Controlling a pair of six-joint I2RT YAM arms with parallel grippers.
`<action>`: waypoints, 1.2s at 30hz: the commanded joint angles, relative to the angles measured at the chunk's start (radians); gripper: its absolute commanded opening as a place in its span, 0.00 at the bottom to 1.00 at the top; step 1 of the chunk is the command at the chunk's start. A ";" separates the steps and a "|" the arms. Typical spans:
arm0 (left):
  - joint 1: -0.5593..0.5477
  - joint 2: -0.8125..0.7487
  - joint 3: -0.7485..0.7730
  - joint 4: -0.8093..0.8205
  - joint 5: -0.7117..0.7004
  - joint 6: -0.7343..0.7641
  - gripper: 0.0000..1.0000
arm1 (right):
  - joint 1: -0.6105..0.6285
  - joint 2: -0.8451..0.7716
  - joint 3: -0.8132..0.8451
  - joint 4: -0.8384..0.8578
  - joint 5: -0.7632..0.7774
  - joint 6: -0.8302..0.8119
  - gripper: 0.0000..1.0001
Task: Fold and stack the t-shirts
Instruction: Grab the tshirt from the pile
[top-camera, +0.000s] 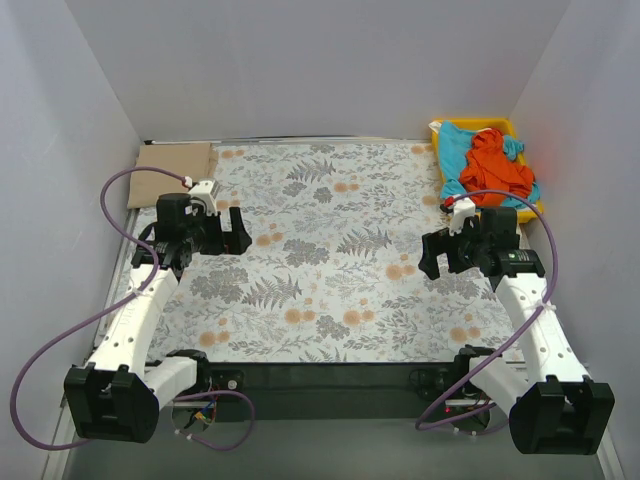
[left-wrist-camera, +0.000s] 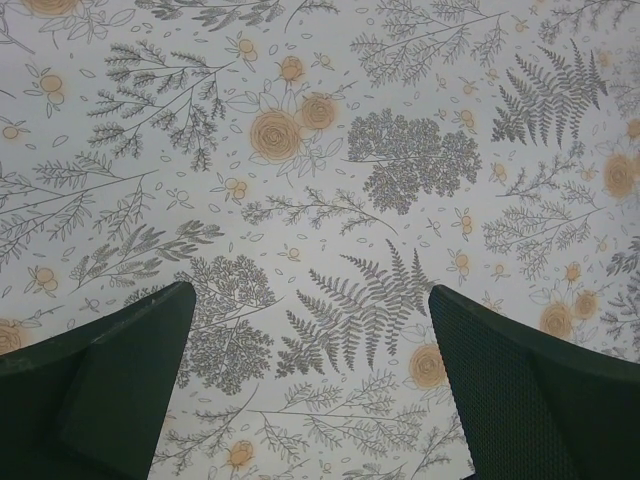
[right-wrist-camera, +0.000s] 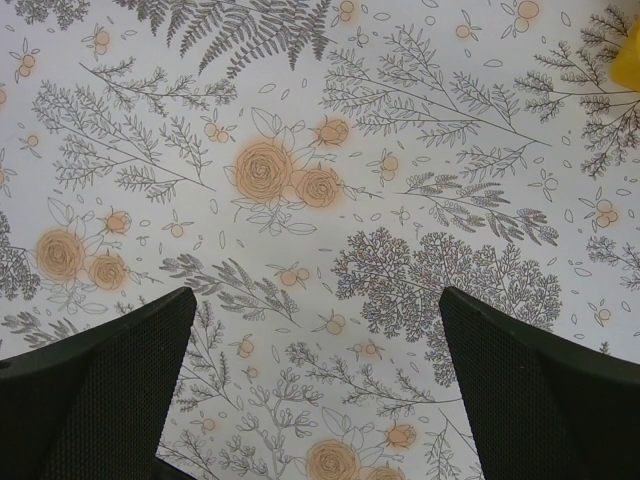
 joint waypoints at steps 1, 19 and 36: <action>0.000 -0.003 0.018 -0.010 0.039 0.012 0.98 | -0.006 0.005 0.026 -0.002 0.015 0.003 0.98; 0.000 0.140 0.173 -0.024 0.105 -0.023 0.98 | -0.093 0.606 0.883 -0.062 0.098 -0.053 0.98; 0.000 0.165 0.119 -0.019 0.092 -0.031 0.98 | -0.236 1.172 1.401 -0.090 0.207 -0.059 0.93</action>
